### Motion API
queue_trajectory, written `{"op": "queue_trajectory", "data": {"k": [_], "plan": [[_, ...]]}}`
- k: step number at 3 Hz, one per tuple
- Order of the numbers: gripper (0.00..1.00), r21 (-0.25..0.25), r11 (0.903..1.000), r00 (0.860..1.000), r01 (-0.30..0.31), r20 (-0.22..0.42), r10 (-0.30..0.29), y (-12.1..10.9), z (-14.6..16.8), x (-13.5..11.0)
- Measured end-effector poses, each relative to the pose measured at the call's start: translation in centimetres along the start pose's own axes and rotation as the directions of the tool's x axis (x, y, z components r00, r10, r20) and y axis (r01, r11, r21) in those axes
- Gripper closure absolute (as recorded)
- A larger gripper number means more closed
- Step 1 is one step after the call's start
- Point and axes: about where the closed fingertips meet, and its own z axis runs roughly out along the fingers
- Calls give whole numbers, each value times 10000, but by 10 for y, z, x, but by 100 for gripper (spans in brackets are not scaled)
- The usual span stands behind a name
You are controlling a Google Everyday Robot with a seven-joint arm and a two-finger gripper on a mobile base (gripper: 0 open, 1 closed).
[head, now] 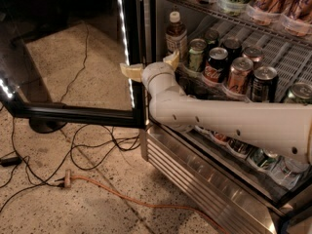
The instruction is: Pick blue plastic bottle from top shelf of fridge
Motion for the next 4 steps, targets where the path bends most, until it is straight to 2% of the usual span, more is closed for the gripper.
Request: {"op": "queue_trajectory", "data": {"k": [1, 2, 3, 4], "plan": [[0, 1260, 9912, 9990, 417, 117, -435, -10, 14, 7], [0, 2646, 9615, 9961, 745, 256, -842, -31, 20, 8], [0, 3574, 9288, 9919, 975, 409, -1199, -56, 2, -4], [0, 3803, 9190, 9907, 1042, 420, -1297, -78, -17, -14]]}}
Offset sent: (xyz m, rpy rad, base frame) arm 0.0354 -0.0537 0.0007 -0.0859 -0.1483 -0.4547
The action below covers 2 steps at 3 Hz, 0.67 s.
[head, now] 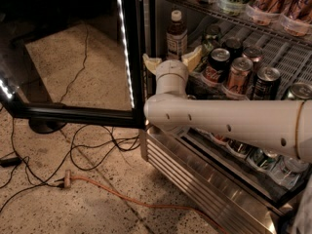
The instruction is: Pick blue plastic bottle from top shelf of fridge
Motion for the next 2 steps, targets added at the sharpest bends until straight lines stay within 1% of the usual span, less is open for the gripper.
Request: {"op": "queue_trajectory", "data": {"k": [1, 2], "plan": [[0, -664, 9977, 9999, -162, -47, 160, -7, -2, -4], [0, -2202, 9748, 9988, -359, -396, 278, 20, -10, 2]]}}
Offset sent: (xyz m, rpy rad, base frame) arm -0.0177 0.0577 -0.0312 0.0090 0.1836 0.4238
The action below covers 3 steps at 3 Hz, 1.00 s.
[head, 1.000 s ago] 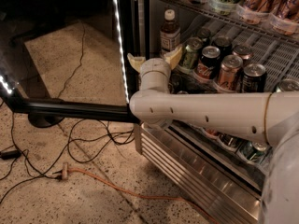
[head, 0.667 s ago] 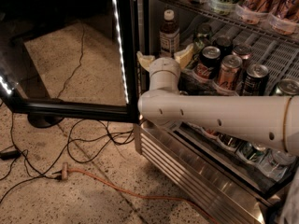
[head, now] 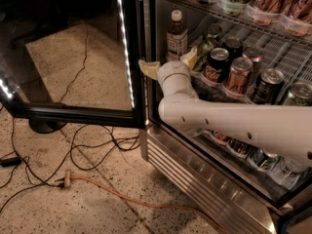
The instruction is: Pick blue plastic bottle from top shelf of fridge
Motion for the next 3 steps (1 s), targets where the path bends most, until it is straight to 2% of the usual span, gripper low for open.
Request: {"op": "queue_trajectory", "data": {"k": [1, 2, 3], "plan": [[19, -1197, 9928, 9999, 4, -171, -25, 26, -13, 2], [30, -1681, 9857, 9996, 107, -240, -149, 40, -25, 2], [29, -1470, 9889, 9994, 223, -215, -257, 44, -27, 4]]}}
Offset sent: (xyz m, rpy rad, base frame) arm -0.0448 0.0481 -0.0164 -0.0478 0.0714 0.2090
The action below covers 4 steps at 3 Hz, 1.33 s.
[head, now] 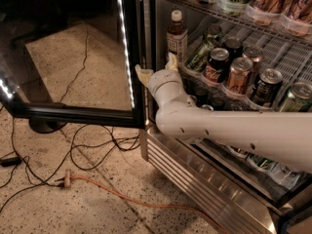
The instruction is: Pick blue plastic bottle from top shelf of fridge
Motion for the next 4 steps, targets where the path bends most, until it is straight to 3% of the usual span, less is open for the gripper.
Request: {"op": "queue_trajectory", "data": {"k": [1, 4], "plan": [[22, 582, 9983, 9999, 76, 75, -81, -4, 3, 1], [21, 1639, 9865, 9999, 19, 122, -40, -6, 26, 8]]}}
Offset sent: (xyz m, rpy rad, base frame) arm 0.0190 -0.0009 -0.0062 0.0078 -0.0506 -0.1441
